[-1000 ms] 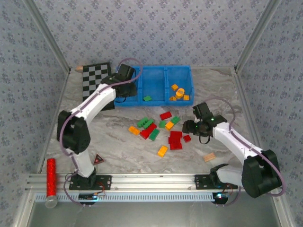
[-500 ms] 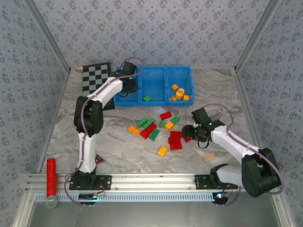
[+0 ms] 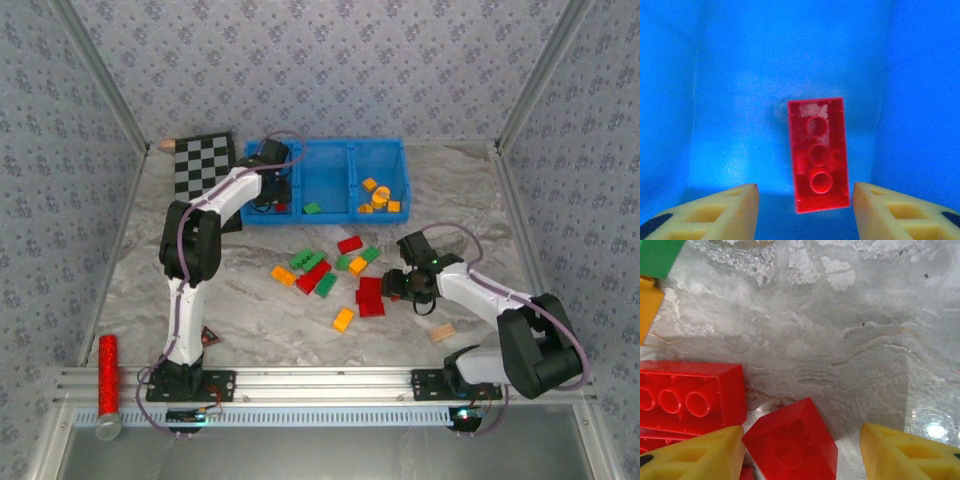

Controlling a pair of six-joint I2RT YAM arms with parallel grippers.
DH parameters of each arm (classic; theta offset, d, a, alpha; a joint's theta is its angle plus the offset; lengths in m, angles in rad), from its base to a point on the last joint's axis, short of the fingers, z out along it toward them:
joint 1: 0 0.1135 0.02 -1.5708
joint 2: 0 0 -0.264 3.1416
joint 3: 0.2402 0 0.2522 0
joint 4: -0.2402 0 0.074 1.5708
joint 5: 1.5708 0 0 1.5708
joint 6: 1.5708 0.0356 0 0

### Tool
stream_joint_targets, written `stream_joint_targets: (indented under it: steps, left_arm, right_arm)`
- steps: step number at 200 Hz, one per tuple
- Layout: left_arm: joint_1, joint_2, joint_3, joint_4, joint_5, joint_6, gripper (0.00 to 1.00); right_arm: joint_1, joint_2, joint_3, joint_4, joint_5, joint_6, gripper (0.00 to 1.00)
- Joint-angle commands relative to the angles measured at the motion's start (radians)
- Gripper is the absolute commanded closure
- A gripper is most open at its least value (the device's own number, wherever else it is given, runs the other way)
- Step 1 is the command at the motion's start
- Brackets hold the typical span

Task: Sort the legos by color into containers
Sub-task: Place the lego in the container, then pick up the lego from the center of the table, then place the lego in the container.

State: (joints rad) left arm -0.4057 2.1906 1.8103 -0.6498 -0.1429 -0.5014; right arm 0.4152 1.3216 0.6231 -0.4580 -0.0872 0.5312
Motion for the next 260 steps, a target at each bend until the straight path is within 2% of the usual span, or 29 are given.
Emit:
stream_joint_targets:
  steps: [1, 46, 84, 140, 167, 188, 260]
  left_arm:
    - [-0.002, -0.045, -0.010, 0.010, 0.023, 0.001, 0.46]
    - [-0.002, -0.115, -0.039, 0.021, 0.041, 0.004, 0.45]
    - [-0.002, -0.193, -0.070, 0.030, 0.091, 0.014, 0.44]
    - [-0.002, -0.379, -0.146, 0.055, 0.140, 0.061, 0.42]
    - [-0.002, -0.524, -0.250, 0.048, 0.136, 0.082, 0.41]
    - [-0.002, -0.642, -0.350, 0.012, 0.120, 0.059, 0.40]
    - [-0.008, -1.004, -0.816, 0.016, 0.207, -0.192, 0.39]
  right_arm:
    - [0.006, 0.031, -0.004, 0.014, 0.008, -0.020, 0.39]
    - [0.009, 0.050, 0.004, 0.007, 0.022, -0.034, 0.49]
    - [0.024, 0.033, 0.006, -0.019, 0.024, -0.028, 0.67]
    - [0.042, -0.064, 0.050, -0.138, 0.071, -0.002, 0.71]
    - [0.042, -0.078, 0.185, -0.245, 0.115, -0.038, 0.71]
    - [0.043, -0.027, 0.338, -0.277, 0.129, -0.091, 0.71]
    - [0.116, 0.426, 0.986, -0.265, 0.193, -0.290, 0.71]
